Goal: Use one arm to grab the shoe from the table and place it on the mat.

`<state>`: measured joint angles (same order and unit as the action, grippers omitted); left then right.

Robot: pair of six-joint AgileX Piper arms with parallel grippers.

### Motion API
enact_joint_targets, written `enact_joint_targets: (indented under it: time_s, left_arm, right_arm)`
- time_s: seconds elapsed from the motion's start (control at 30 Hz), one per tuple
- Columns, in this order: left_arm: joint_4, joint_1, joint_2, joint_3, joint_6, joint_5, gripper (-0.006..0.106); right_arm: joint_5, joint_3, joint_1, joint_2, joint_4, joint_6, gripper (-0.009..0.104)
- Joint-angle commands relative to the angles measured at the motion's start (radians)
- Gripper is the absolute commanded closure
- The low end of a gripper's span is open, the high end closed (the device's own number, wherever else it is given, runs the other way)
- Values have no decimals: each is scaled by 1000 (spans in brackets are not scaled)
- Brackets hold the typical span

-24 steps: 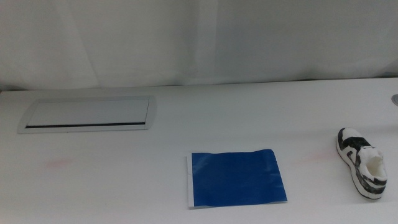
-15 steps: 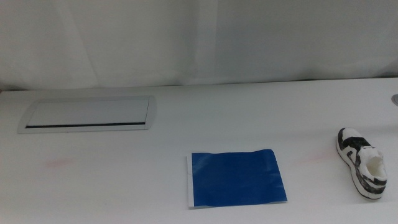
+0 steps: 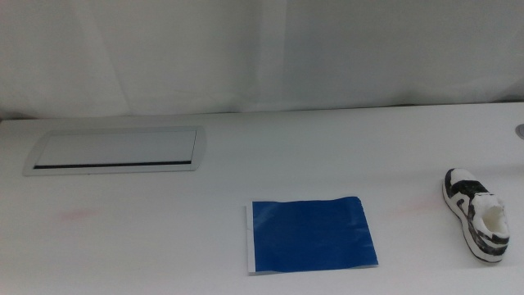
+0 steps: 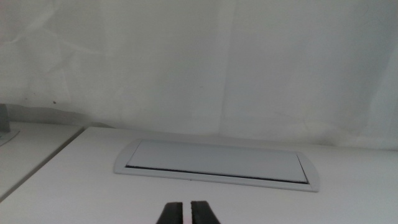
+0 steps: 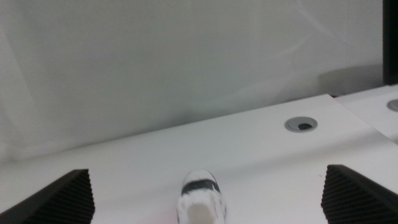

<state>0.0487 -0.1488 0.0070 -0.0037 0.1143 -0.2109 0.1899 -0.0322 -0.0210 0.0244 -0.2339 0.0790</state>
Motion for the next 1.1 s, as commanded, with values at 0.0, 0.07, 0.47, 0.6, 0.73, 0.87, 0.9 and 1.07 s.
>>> enact_joint_targets:
  time_s: [0.0, 0.07, 0.47, 0.6, 0.73, 0.87, 0.9, 1.07]
  left_arm:
    - [-2, 0, -18, 39, 7, -2, 103]
    - [-2, 0, -18, 39, 7, -2, 103]
    - [-2, 0, -18, 39, 7, -2, 103]
    - [-2, 0, -18, 39, 7, -2, 103]
    - [-2, 0, -18, 39, 7, -2, 103]
    - [-2, 0, -18, 39, 7, -2, 103]
    - [-2, 0, -18, 39, 7, -2, 103]
    - [-2, 0, -18, 39, 7, -2, 103]
  right_arm:
    - [25, -49, 0, 24, -5, 4, -8]
    - [88, -169, 0, 110, 6, 9, -8]
    - [525, -664, 0, 577, 40, 79, -8]
    - [544, -738, 0, 687, 40, 79, -8]
    - [521, -779, 0, 772, 38, 129, -8]
    - [546, -815, 0, 863, 34, 164, -8]
    - [553, -823, 0, 884, 34, 166, -8]
    - [630, -878, 0, 1059, 34, 206, -8]
